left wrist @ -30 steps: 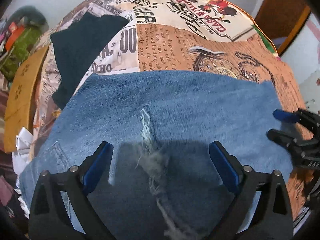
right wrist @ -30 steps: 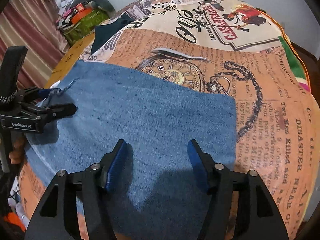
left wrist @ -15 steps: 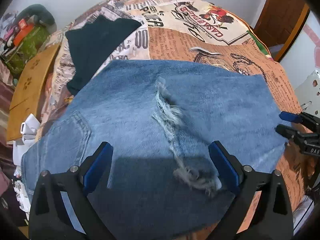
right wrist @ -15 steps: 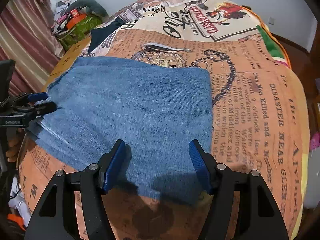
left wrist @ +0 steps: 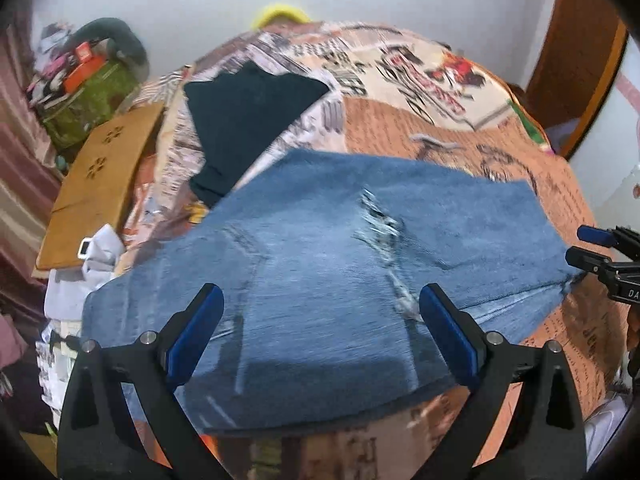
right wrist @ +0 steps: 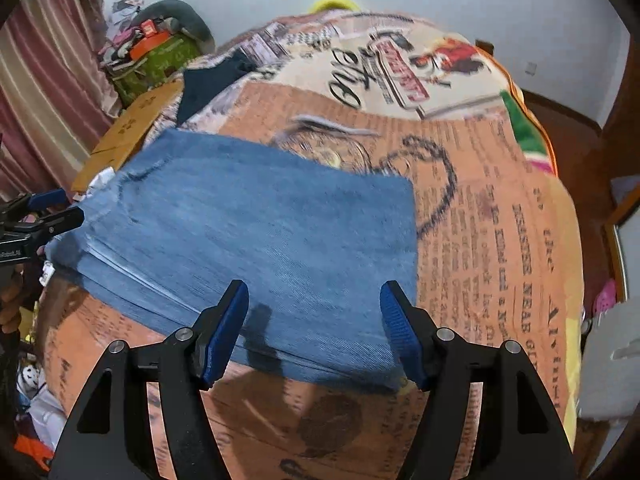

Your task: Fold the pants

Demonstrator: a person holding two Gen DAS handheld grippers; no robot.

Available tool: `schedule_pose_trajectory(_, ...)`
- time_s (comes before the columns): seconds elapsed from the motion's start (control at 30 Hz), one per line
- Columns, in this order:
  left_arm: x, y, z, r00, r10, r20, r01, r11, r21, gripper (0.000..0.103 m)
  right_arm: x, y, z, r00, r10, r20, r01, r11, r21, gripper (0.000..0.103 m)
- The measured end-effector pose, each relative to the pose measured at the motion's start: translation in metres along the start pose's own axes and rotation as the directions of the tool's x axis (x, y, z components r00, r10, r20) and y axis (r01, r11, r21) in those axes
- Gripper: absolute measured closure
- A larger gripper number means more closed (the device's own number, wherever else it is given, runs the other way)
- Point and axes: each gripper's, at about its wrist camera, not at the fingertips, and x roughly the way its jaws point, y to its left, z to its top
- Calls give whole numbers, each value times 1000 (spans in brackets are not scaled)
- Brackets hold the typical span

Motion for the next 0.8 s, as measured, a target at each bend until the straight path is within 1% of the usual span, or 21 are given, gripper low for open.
schedule_pose_trajectory(0.13, -21, 29, -1, 999, 10, 49, -6, 997, -74, 4, -11, 18, 15, 998, 23, 52, -22, 999, -23, 38)
schedule_pose_trajectory(0.27, -39, 63, -9, 994, 49, 94, -35, 988, -151, 4, -18, 41, 31, 993, 57, 103, -51, 997, -55, 34)
schedule_pose_trajectory(0.37, -47, 91, -18, 992, 72, 104, -48, 976, -214, 4, -19, 62, 41, 988, 85, 131, -74, 994, -85, 32)
schedule_pose_trajectory(0.47, -47, 123, -33, 992, 81, 93, -50, 954, -296, 4, -10, 83, 49, 985, 114, 132, -100, 989, -110, 32)
schedule_pose_trajectory(0.53, -43, 146, -46, 994, 76, 72, -45, 930, -364, 4, 0, 96, 52, 984, 138, 116, -124, 985, -121, 32)
schedule_pose_trajectory(0.6, -35, 166, -61, 997, 66, 43, -41, 899, -435, 4, 10, 107, 54, 983, 160, 94, -148, 981, -126, 32)
schedule_pose_trajectory(0.7, -14, 192, -85, 999, 19, -30, -32, 848, -529, 4, 28, 124, 53, 980, 190, 52, -182, 975, -131, 32)
schedule_pose_trajectory(0.73, -5, 201, -94, 998, -1, -56, -30, 827, -562, 4, 34, 130, 51, 979, 199, 36, -193, 972, -133, 32)
schedule_pose_trajectory(0.8, 5, 213, -110, 996, -43, -81, -15, 791, -612, 4, 44, 140, 48, 977, 213, 6, -210, 967, -141, 32)
